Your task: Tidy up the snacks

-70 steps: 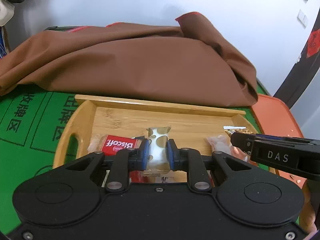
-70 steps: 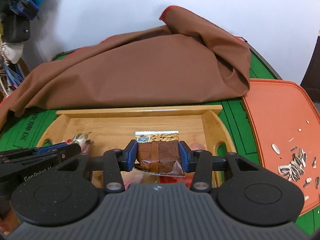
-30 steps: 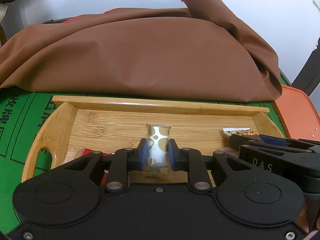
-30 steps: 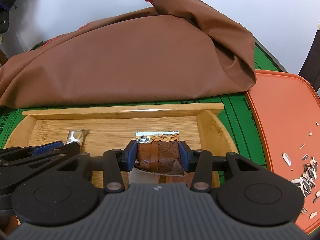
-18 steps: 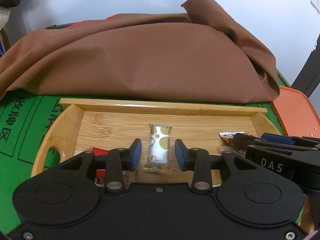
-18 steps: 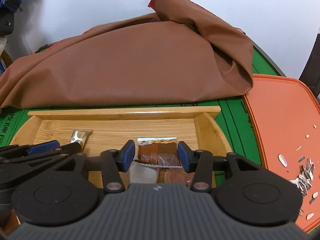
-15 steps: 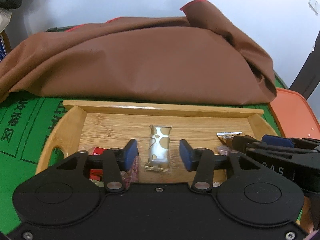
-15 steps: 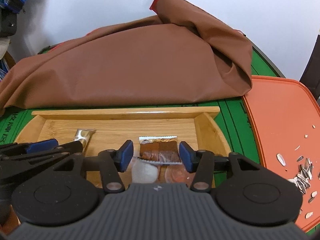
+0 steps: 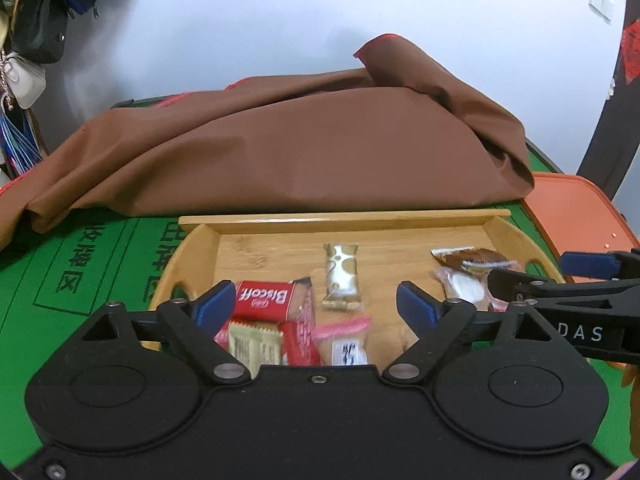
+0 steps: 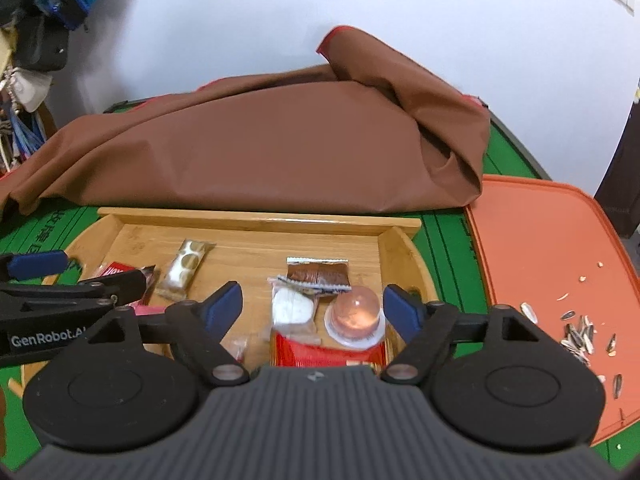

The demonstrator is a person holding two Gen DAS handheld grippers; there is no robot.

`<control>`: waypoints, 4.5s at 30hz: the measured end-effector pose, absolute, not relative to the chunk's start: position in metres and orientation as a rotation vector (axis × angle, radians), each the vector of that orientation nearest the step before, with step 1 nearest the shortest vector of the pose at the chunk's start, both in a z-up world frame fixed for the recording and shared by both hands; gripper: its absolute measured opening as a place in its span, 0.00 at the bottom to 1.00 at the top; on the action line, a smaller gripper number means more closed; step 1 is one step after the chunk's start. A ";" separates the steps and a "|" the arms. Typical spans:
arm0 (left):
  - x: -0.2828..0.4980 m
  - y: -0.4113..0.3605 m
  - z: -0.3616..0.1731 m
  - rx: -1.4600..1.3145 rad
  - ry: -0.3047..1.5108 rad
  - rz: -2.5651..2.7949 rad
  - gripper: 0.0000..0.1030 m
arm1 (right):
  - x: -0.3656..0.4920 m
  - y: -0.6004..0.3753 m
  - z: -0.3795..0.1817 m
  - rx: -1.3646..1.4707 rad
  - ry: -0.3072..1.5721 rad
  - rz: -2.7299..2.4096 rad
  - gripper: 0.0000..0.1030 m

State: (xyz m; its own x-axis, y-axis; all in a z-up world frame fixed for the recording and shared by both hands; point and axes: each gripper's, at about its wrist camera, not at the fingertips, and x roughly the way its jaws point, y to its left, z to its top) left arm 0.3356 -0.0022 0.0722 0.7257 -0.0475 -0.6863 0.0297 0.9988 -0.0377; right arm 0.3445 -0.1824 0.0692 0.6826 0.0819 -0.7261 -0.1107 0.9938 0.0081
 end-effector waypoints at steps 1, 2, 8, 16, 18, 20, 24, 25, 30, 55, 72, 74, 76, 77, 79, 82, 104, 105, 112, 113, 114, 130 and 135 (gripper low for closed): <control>0.331 -0.001 0.073 -0.024 0.752 -0.046 0.85 | 0.340 -0.182 0.070 -0.044 0.806 0.110 0.85; 0.326 0.000 0.074 -0.023 0.746 -0.049 0.86 | 0.336 -0.182 0.071 -0.049 0.798 0.114 0.86; 0.298 0.005 0.077 -0.019 0.720 -0.054 0.90 | 0.310 -0.181 0.076 -0.060 0.764 0.133 0.89; 0.259 0.009 0.072 -0.011 0.691 -0.059 0.91 | 0.272 -0.181 0.077 -0.051 0.722 0.178 0.91; 0.251 0.011 0.070 -0.020 0.690 -0.064 0.91 | 0.264 -0.182 0.075 -0.050 0.719 0.187 0.92; 0.242 0.012 0.068 -0.022 0.686 -0.067 0.91 | 0.255 -0.182 0.074 -0.050 0.710 0.185 0.92; 0.224 0.013 0.062 -0.011 0.677 -0.063 0.94 | 0.238 -0.186 0.071 -0.054 0.688 0.179 0.94; 0.220 0.013 0.061 -0.016 0.673 -0.065 0.94 | 0.235 -0.187 0.069 -0.056 0.684 0.179 0.95; 0.199 0.015 0.055 -0.015 0.657 -0.063 0.95 | 0.216 -0.189 0.063 -0.061 0.672 0.173 0.96; 0.161 0.020 0.003 -0.046 0.739 0.029 0.96 | 0.162 -0.180 0.016 -0.092 0.731 0.140 1.00; 0.164 0.020 -0.012 -0.034 0.752 0.088 1.00 | 0.170 -0.177 -0.002 -0.068 0.793 0.097 1.00; 0.165 0.021 -0.012 -0.035 0.747 0.094 1.00 | 0.170 -0.177 -0.003 -0.063 0.790 0.094 1.00; 0.165 0.021 -0.013 -0.036 0.743 0.097 1.00 | 0.171 -0.177 -0.003 -0.059 0.789 0.093 1.00; 0.165 0.021 -0.013 -0.036 0.742 0.098 1.00 | 0.171 -0.177 -0.003 -0.059 0.789 0.093 1.00; 0.165 0.021 -0.013 -0.036 0.740 0.098 1.00 | 0.171 -0.177 -0.003 -0.059 0.789 0.093 1.00; 0.166 0.022 -0.013 -0.036 0.739 0.098 1.00 | 0.171 -0.177 -0.003 -0.059 0.789 0.093 1.00; 0.166 0.021 -0.013 -0.034 0.733 0.098 1.00 | 0.171 -0.177 -0.003 -0.059 0.789 0.093 1.00; 0.166 0.021 -0.013 -0.034 0.733 0.098 1.00 | 0.171 -0.177 -0.003 -0.059 0.789 0.093 1.00; 0.166 0.021 -0.013 -0.034 0.733 0.098 1.00 | 0.171 -0.177 -0.003 -0.059 0.789 0.093 1.00; 0.166 0.021 -0.013 -0.034 0.733 0.098 1.00 | 0.171 -0.177 -0.003 -0.059 0.789 0.093 1.00; 0.166 0.021 -0.013 -0.034 0.733 0.098 1.00 | 0.171 -0.177 -0.003 -0.059 0.789 0.093 1.00; 0.166 0.021 -0.013 -0.034 0.733 0.098 1.00 | 0.172 -0.177 -0.003 -0.059 0.790 0.093 1.00; 0.166 0.021 -0.013 -0.034 0.733 0.098 1.00 | 0.172 -0.177 -0.003 -0.059 0.789 0.093 1.00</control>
